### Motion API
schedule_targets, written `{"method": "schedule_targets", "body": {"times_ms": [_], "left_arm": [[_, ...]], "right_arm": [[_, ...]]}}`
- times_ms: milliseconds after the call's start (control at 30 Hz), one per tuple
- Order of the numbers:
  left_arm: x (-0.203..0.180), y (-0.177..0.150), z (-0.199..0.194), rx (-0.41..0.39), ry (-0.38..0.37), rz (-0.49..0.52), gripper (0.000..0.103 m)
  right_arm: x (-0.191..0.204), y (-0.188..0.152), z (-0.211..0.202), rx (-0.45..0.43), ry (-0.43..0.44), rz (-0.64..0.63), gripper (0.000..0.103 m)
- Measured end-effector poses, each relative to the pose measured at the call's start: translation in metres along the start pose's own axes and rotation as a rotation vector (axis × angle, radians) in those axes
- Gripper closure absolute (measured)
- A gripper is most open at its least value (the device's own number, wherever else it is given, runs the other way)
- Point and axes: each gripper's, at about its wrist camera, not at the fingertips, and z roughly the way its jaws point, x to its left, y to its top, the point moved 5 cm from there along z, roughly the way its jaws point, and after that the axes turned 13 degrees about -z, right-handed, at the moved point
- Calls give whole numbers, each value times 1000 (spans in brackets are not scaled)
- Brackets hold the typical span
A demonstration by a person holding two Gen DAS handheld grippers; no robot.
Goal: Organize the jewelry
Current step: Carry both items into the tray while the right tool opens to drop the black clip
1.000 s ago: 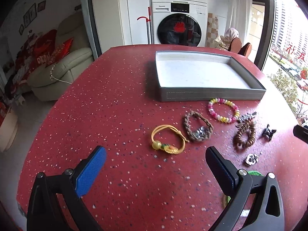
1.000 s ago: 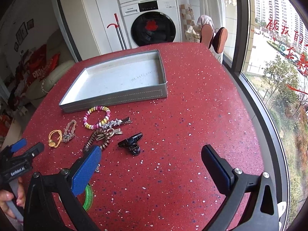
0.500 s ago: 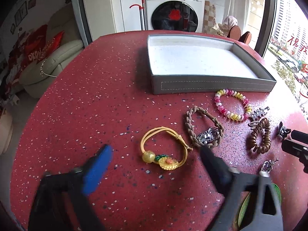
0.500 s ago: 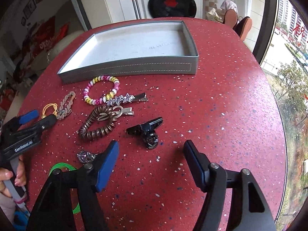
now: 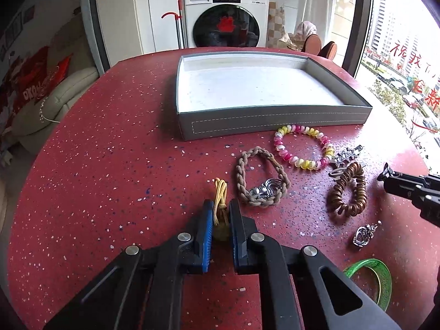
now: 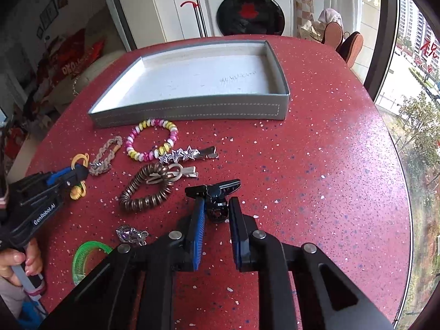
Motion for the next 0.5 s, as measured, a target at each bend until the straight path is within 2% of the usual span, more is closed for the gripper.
{"method": "schedule_targets", "body": {"times_ms": [133,200,500], "left_arm": [[2,4,-10,-1,-32,-22,74],[2,10,-16,-4,-50,-31,84],[-11,59,-34,-52,-99,-27,84]], "right_arm": [[-6,11,-11,-32,27,16,84],[-10,21,-15,-48,45,23,84],[-29,75,-19,-107,57,11,84]]}}
